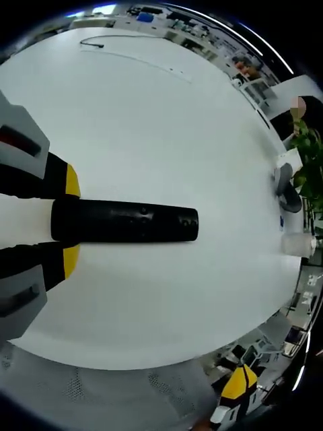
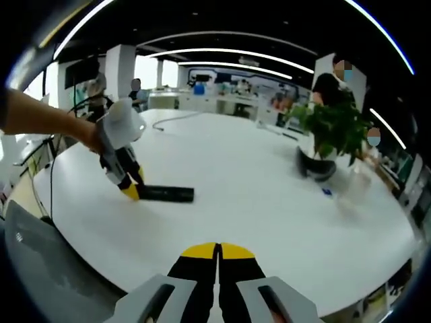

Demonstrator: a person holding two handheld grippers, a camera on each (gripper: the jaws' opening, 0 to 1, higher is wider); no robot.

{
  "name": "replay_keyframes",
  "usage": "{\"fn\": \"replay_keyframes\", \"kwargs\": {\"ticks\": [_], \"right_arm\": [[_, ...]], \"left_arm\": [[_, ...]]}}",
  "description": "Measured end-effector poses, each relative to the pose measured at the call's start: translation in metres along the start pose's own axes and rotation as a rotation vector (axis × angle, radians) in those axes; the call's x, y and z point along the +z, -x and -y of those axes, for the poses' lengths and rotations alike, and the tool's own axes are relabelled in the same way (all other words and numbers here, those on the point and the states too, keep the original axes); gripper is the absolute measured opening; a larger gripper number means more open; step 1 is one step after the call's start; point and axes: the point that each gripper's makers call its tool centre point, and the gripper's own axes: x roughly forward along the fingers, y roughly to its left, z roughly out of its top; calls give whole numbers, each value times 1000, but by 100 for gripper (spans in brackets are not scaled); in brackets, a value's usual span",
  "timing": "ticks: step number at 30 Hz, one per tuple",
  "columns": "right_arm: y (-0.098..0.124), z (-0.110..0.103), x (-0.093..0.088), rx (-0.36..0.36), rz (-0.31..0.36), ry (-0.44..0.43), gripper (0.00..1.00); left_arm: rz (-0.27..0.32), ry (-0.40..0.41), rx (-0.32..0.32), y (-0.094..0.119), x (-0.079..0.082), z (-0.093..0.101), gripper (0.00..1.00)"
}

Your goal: Press the specified remote control buttons in sequence, fully releasing each button before pressing the next.

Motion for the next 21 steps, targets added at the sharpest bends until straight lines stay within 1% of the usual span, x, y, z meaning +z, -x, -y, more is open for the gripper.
{"fn": "replay_keyframes", "kwargs": {"ticks": [5, 9, 19, 21], "right_arm": [[0, -1, 1, 8, 9, 3, 0], [1, -2, 4, 16, 21, 0, 0], [2, -4, 8, 34, 46, -5, 0], [3, -2, 10, 33, 54, -15, 0]], "left_arm": [[2, 15, 4, 2, -5, 14, 23], [15, 23, 9, 3, -8, 26, 23], [13, 32, 10, 5, -13, 54, 23], [12, 34, 12, 5, -14, 59, 23]]}}
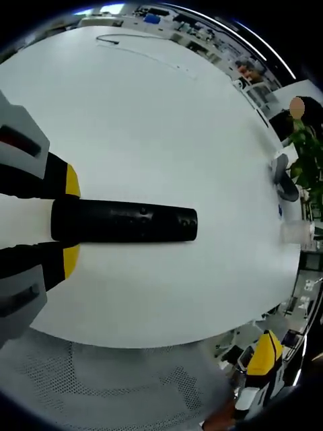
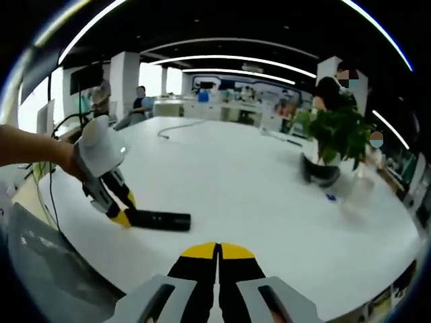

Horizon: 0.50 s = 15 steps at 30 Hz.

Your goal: Press the specified remote control buttons in sequence, fully releasing each button before pressing the next.

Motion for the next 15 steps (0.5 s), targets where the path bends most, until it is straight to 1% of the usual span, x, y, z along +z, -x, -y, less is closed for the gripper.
{"fn": "replay_keyframes", "kwargs": {"ticks": [2, 4, 5, 6, 7, 8, 9, 10, 11, 13, 15], "right_arm": [[1, 2, 3, 8, 13, -36, 0], [1, 2, 2, 19, 1, -66, 0], [0, 1, 3, 38, 3, -88, 0], [1, -2, 7, 57, 13, -98, 0], [1, -4, 11, 77, 24, -69, 0], [0, -3, 15, 76, 30, -46, 0], [-2, -2, 22, 70, 37, -21, 0], [-4, -3, 27, 76, 45, -14, 0], [-6, -4, 38, 95, 62, -27, 0], [-9, -7, 52, 121, 92, -55, 0], [-14, -8, 63, 136, 81, -61, 0]], "left_arm": [[4, 5, 2, 1, -1, 5, 23], [17, 30, 9, 1, -2, 8, 23], [38, 49, 20, 1, -2, 10, 23], [43, 55, 21, 2, -3, 12, 23], [50, 59, 19, 2, -4, 16, 23], [54, 55, 18, 3, -4, 19, 23], [59, 55, 17, 3, -5, 22, 23], [62, 55, 16, 3, -4, 24, 23], [63, 54, 16, 3, -4, 28, 23], [64, 51, 14, 3, -5, 32, 23], [71, 44, 12, 4, -5, 37, 23]]}}
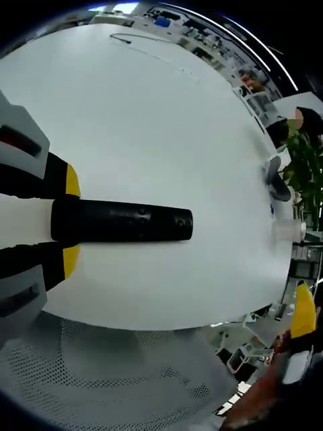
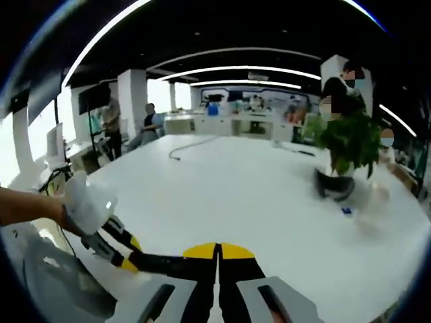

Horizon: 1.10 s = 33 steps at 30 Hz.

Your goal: Press the specified remote control buttons in sequence, fully releasing each button before pressing the next.

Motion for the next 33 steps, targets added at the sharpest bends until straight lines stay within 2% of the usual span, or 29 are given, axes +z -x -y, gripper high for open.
{"fn": "replay_keyframes", "kwargs": {"ticks": [2, 5, 7, 9, 11, 12, 13, 16, 18, 20, 21, 22, 24, 26, 29, 33], "right_arm": [[-8, -7, 10, 43, -2, -14, 0], [-15, -13, 14, 77, -26, -5, 0], [-21, -20, 18, 102, -31, 28, 0], [-27, -26, 19, 126, -67, 46, 0], [-33, -32, 19, 167, -92, 29, 0], [-37, -36, 15, 192, -135, 11, 0], [-38, -37, 13, 191, -152, 2, 0], [-48, -43, -7, 230, -276, -22, 0], [-51, -44, -31, 232, -400, -34, 0], [-53, -43, -48, 233, -482, -67, 0], [-52, -45, -60, 252, -548, -108, 0], [-50, -48, -66, 271, -586, -146, 0], [-48, -52, -76, 287, -642, -207, 0], [-53, -47, -80, 258, -660, -220, 0], [-60, -43, -86, 239, -723, -241, 0], [-68, -38, -102, 217, -817, -240, 0]], "left_arm": [[12, -7, -7, 1, -1, 6, 23], [30, -5, -8, 1, -2, 12, 23], [39, -2, -9, 2, -2, 16, 23], [52, 3, -4, 2, -2, 19, 23], [78, 22, 0, 2, -1, 18, 23], [96, 22, 0, 2, -2, 18, 23], [103, 22, 0, 2, -1, 18, 23], [153, 36, -4, 3, -2, 18, 23], [176, 40, -6, 3, -2, 18, 23], [206, 40, -10, 4, -2, 19, 23], [222, 28, -12, 4, -1, 19, 23], [230, 25, -13, 4, -1, 19, 23], [255, 18, -18, 4, -1, 19, 23], [277, 16, -21, 4, -1, 19, 24], [328, 12, -28, 4, 0, 18, 24], [329, -14, -42, 4, 1, 19, 24]]}}
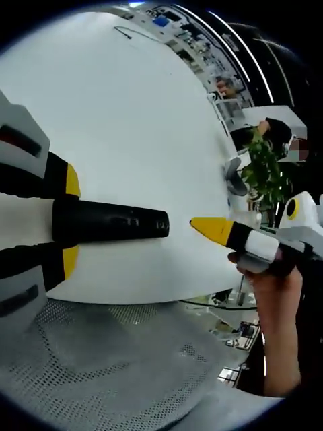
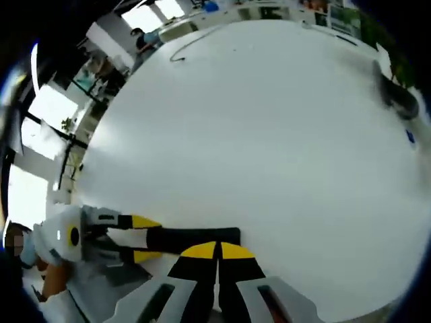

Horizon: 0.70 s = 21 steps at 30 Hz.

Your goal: Press the specified remote control buttons in sequence, fully releasing each button before pressing the next.

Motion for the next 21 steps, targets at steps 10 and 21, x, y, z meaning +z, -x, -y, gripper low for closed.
{"fn": "replay_keyframes", "kwargs": {"ticks": [10, 21], "right_arm": [[-13, 1, -11, 25, -80, -34, 0], [-25, 1, -13, -36, -117, 66, 0]], "left_arm": [[13, -8, -11, 0, 1, 0, 24], [25, -12, -12, 0, 1, -1, 25]]}}
